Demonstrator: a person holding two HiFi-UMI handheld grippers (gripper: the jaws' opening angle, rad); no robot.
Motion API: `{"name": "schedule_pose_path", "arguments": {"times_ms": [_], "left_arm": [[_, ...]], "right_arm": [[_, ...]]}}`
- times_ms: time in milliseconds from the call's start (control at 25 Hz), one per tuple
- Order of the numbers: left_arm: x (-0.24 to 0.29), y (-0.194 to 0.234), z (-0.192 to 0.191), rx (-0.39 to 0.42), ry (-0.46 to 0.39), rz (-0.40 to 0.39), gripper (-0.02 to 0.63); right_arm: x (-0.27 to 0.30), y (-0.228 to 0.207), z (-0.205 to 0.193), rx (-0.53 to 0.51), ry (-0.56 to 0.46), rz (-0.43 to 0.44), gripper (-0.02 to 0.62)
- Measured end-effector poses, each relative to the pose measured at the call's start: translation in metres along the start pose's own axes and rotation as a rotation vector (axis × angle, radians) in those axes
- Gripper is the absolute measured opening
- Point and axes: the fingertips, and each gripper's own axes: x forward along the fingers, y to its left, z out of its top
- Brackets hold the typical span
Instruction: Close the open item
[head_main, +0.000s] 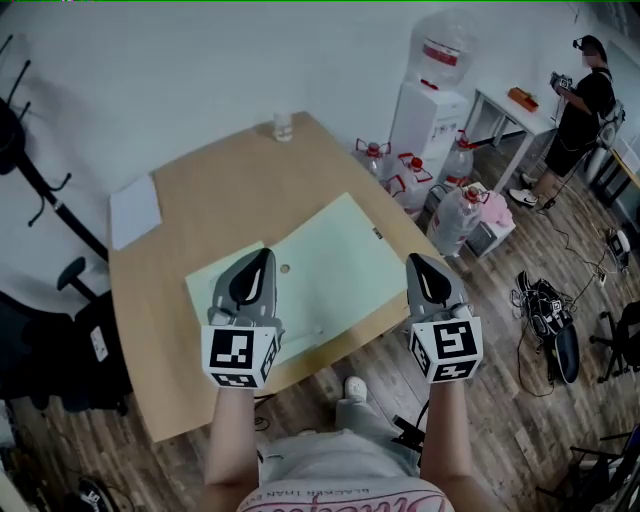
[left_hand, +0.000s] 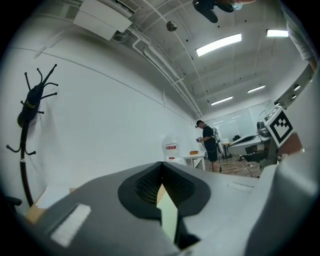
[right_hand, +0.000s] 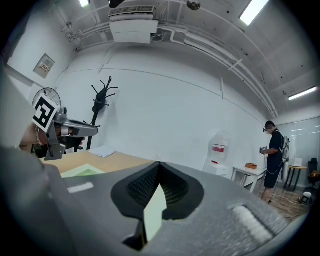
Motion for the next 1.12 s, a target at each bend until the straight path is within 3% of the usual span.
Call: {"name": "schedule_pose_path", "arguments": {"times_ms": [400, 720, 1120], "left_arm": [[0.042, -0.002, -0.013, 0.005, 0.04, 0.081, 0.012], [0.065, -0.003, -0.032, -0.004, 0.088, 0.156, 0.014], [0.089, 0.002, -0.048, -0.003, 0.136, 0.241, 0.014]], "right_arm": [[0.049, -0.046, -0.028, 0.027, 0.043, 0.066, 0.002], [0.09, -0.064, -0.068, 0.02, 0.163, 0.204, 0.002], [0.131, -0.075, -0.132, -0.071, 0.343, 0.399, 0.002]]}}
